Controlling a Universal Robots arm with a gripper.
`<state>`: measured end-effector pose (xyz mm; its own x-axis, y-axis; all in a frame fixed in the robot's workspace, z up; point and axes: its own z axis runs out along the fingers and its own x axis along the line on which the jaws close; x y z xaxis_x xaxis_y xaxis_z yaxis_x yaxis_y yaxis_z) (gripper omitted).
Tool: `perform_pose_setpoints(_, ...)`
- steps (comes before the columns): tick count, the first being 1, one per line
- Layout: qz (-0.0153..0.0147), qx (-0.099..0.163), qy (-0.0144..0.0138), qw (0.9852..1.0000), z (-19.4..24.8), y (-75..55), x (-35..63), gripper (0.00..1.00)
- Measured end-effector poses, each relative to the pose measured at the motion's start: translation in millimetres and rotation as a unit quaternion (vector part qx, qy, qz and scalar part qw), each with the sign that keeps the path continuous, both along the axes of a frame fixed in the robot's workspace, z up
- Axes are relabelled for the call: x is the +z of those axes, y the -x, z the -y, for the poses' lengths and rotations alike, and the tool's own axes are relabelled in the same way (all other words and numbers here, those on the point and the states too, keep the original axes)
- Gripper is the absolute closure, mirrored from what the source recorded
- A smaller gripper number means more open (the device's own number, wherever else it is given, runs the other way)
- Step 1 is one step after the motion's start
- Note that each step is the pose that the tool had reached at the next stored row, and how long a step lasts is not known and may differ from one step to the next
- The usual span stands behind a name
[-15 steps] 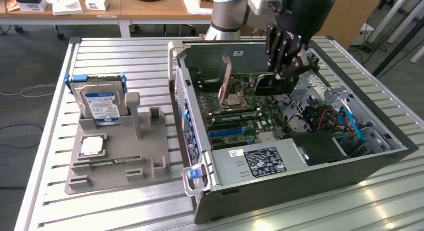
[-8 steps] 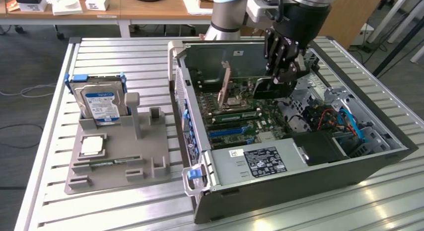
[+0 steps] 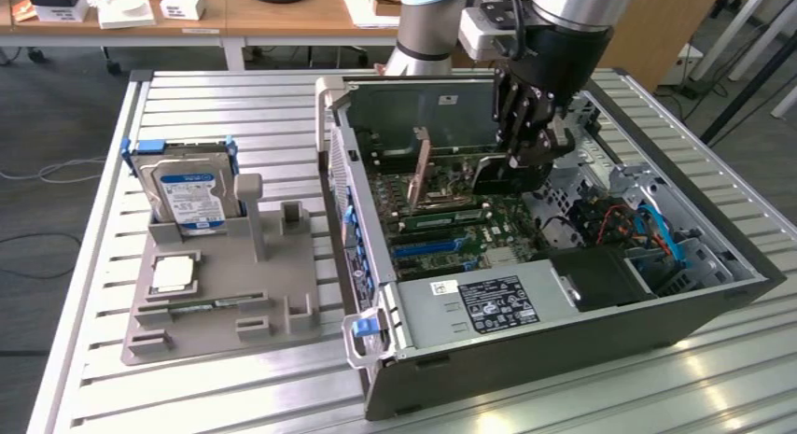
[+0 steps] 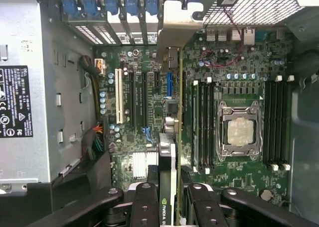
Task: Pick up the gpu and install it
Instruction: 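Insert the gpu into the slot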
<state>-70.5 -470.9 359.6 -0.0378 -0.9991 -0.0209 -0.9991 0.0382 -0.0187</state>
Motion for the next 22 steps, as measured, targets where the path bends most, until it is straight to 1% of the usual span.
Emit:
perform_pose_setpoints(1, 0.0, 0.0, -0.0001, 1.0, 0.0, 0.0, -3.8, 0.73)
perform_pose_setpoints(4, 0.0, 0.0, 0.0, 1.0, 0.0, 0.0, -9.2, 0.73)
perform_pose_setpoints(5, 0.0, 0.0, 0.0, 1.0, 0.0, 0.0, -12.7, 0.73)
perform_pose_setpoints(17, 0.0002, 0.0, 0.0, 1.0, 0.0, 0.1, -34.5, 0.73)
perform_pose_setpoints(18, 0.0002, 0.0, -0.0001, 1.0, -0.1, 0.1, -36.0, 0.73)
perform_pose_setpoints(22, 0.0001, 0.0, 0.0001, 1.0, 0.0, 0.1, -36.4, 0.73)
